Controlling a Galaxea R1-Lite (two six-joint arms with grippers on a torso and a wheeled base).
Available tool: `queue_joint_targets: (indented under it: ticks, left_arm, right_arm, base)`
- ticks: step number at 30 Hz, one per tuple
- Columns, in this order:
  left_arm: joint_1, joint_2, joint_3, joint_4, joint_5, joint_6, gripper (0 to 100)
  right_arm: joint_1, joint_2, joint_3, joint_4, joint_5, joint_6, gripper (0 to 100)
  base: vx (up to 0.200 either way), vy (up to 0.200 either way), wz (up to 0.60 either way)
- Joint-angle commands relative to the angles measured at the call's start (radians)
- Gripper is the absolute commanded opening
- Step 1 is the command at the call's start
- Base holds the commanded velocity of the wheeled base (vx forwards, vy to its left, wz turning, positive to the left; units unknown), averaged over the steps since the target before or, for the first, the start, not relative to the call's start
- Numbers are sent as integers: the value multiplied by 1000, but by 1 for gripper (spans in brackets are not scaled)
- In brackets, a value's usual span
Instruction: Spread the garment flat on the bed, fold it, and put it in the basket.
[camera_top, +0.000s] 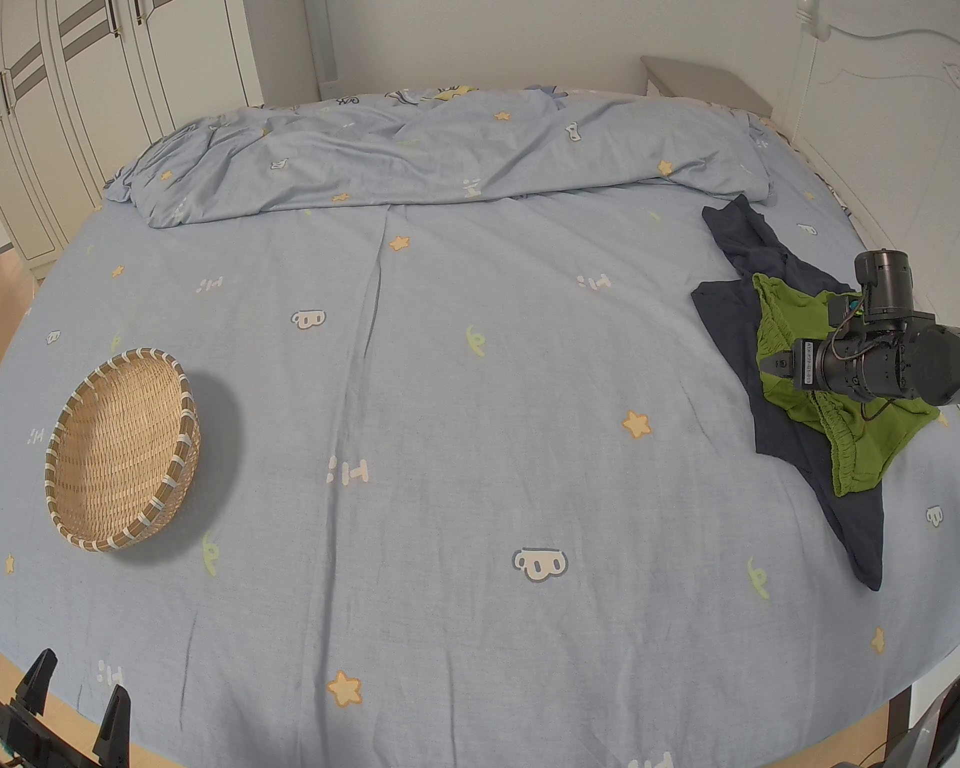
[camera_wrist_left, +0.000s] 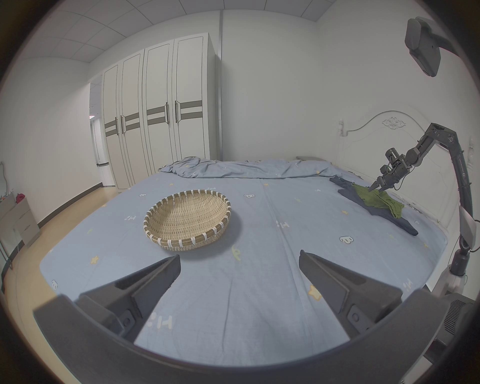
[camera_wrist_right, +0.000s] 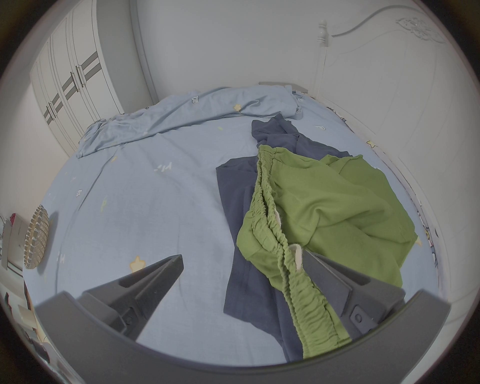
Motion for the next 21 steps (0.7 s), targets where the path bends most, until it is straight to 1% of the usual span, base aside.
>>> queue_joint_targets:
  ticks: [1, 8, 13, 14, 21]
  left_arm:
    - [0, -16, 18, 0, 0, 0, 100]
    - [0, -16, 16, 0, 0, 0, 100]
    - [0, -16, 16, 2, 0, 0, 100]
    - [0, -16, 18, 0, 0, 0, 100]
    - [0, -16, 18, 2, 0, 0, 100]
  right_arm:
    - [-4, 57, -41, -1, 0, 1, 100]
    - [-12, 120, -68, -18, 0, 2, 100]
    - [-13, 128, -85, -18, 1, 8, 100]
    - [-13, 129, -87, -19, 1, 15, 0]
    - [-27, 154, -96, -19, 0, 22, 0]
  base:
    - [0, 0, 0]
    - [0, 0, 0]
    - [0, 0, 0]
    - [0, 0, 0]
    - [0, 0, 0]
